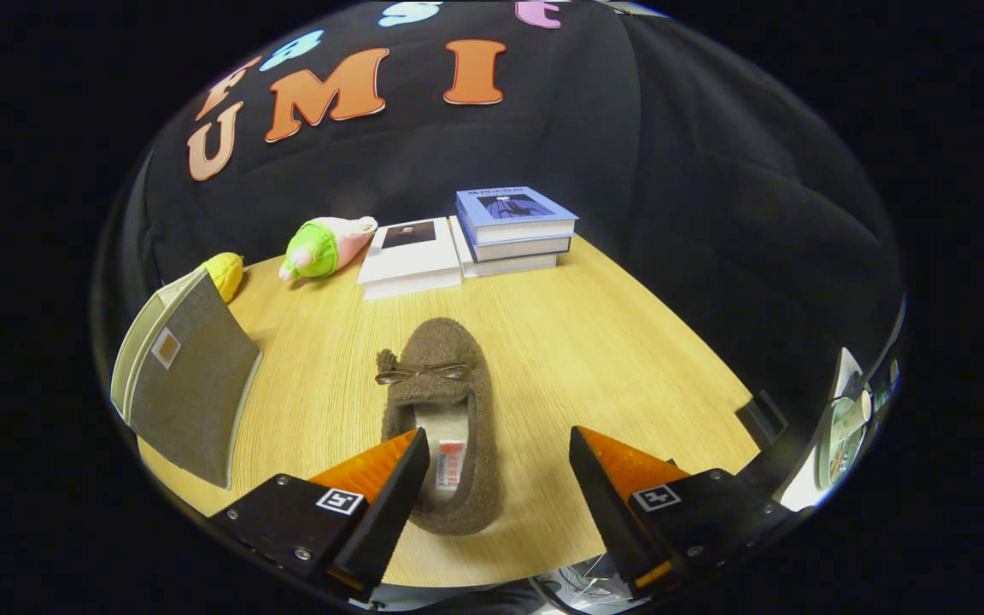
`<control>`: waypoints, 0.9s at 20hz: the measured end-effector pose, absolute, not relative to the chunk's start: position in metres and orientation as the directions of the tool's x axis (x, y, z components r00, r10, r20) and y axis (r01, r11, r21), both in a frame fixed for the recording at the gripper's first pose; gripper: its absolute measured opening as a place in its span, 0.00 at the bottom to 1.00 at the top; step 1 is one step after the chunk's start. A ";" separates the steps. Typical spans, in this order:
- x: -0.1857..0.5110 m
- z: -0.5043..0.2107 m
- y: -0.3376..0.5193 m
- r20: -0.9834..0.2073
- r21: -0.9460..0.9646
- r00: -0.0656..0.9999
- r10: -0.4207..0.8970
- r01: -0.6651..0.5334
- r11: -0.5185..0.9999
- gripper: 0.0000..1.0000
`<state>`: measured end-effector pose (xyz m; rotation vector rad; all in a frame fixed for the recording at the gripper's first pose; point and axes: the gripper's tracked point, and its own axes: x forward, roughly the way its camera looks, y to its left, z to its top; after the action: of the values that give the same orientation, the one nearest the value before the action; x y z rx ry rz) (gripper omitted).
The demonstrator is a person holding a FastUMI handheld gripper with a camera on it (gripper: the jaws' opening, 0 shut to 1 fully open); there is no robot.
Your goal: Open the storage box then place both shoes into the box .Put the left shoe in first, then the right shoe, with the right side of both shoes facing outward in a uniform manner.
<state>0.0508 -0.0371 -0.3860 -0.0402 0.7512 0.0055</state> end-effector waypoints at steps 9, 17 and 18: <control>0.074 -0.421 -0.018 -0.747 0.049 0.664 0.038 -0.003 0.999 0.47; 0.079 -0.422 -0.029 -0.762 0.036 0.647 -0.024 0.079 0.996 0.01; 0.079 -0.417 -0.027 -0.758 0.040 0.652 -0.024 0.083 0.996 0.01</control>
<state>0.0789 -0.0268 -0.4172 0.0728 0.8589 -0.0606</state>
